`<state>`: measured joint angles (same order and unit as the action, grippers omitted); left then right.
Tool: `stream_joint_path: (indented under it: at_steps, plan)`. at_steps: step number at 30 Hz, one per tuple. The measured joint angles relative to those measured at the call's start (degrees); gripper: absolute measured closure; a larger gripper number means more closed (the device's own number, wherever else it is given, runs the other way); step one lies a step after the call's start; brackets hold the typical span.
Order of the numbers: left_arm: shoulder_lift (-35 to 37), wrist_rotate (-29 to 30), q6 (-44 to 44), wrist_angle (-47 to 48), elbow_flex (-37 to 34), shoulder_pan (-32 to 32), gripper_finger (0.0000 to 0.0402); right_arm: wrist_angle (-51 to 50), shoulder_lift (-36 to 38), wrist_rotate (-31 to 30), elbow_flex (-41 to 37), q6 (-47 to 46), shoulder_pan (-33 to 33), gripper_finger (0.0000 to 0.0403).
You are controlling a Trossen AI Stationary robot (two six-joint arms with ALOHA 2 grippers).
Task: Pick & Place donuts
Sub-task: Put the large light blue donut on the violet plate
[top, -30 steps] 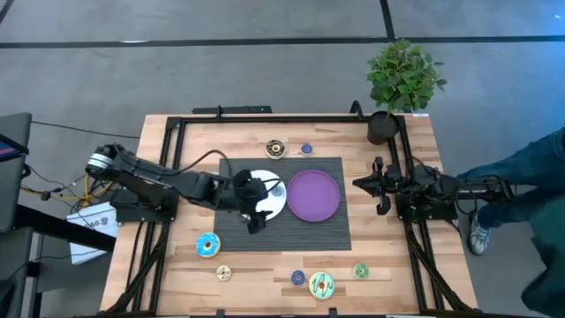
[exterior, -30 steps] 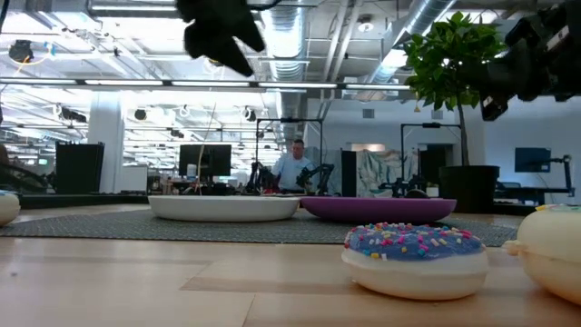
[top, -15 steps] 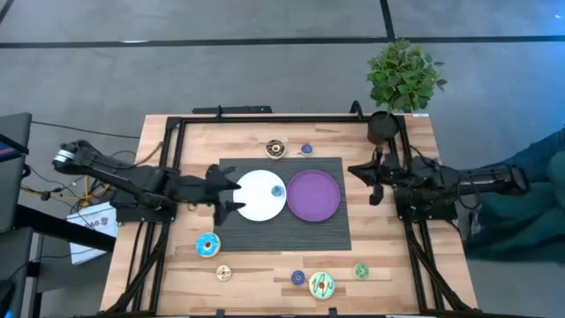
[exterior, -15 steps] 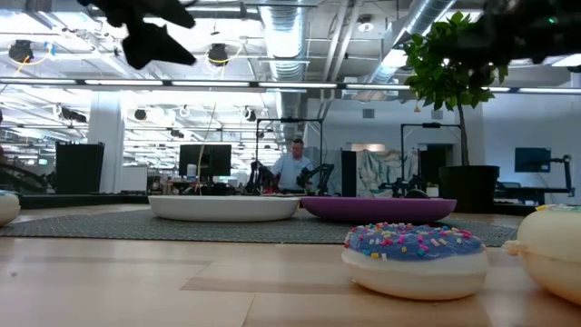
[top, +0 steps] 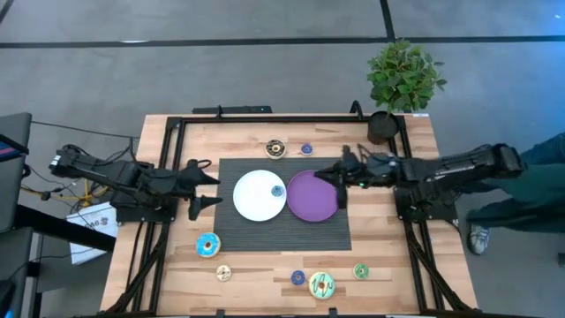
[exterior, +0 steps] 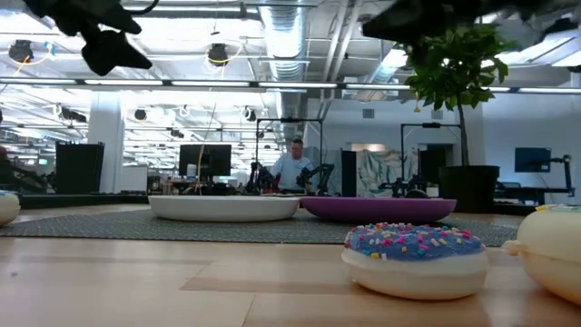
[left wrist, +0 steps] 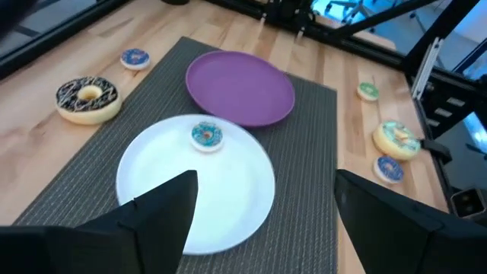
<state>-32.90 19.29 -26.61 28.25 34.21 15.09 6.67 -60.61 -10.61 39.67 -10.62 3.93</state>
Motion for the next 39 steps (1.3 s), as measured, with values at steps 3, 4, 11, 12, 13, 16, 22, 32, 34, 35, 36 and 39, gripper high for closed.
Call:
stream_joint_path:
  at_steps: [3,4,11,12,13,16,22,32,34,35,36,39]
  plan:
    - [1.4,0.0,0.6,1.6,0.0,0.0,0.0101,-6.8,-5.7,0.1,7.0,-6.9,0.2,0.0403]
    - [1.6,0.0,0.7,2.0,0.0,0.0,0.0101,-10.1,-7.3,0.1,9.4,-9.9,0.2,0.0403]
    - [1.8,0.5,2.6,2.3,0.0,0.0,0.0101,-35.6,-16.6,0.1,24.9,-25.1,0.4,0.0403]
    - [1.7,0.6,3.3,2.3,0.0,0.0,0.0101,-38.9,-17.4,0.3,26.3,-26.8,0.6,0.0403]
    - [1.5,0.8,3.6,2.3,-0.1,0.0,0.0101,-41.8,-18.1,0.4,27.6,-28.3,0.7,0.0403]
    - [1.0,2.1,3.6,1.7,0.0,0.0,0.0101,-48.5,-19.4,1.4,30.0,-33.5,1.3,0.0403]
    - [0.9,2.2,3.5,1.6,0.0,0.0,0.0101,-55.6,-20.2,7.6,29.8,-45.0,4.3,0.0403]
    - [0.9,2.4,3.4,1.6,0.0,0.0,0.0101,-56.3,-20.2,9.0,28.6,-47.3,8.4,0.0403]
    - [0.9,2.4,3.4,1.6,0.0,0.0,0.0101,-56.7,-20.2,9.2,28.6,-49.4,10.8,0.0403]
    - [0.9,2.4,3.4,1.6,-0.1,0.0,0.0101,-57.1,-20.2,9.2,28.6,-50.8,12.1,0.0403]
    - [0.9,2.4,3.4,1.6,-0.1,0.0,0.0101,-57.6,-20.2,9.2,28.6,-52.4,13.4,0.0403]
    - [0.9,2.4,3.4,1.6,0.0,0.0,0.0101,-58.5,-20.2,9.2,28.6,-58.1,17.7,0.0403]
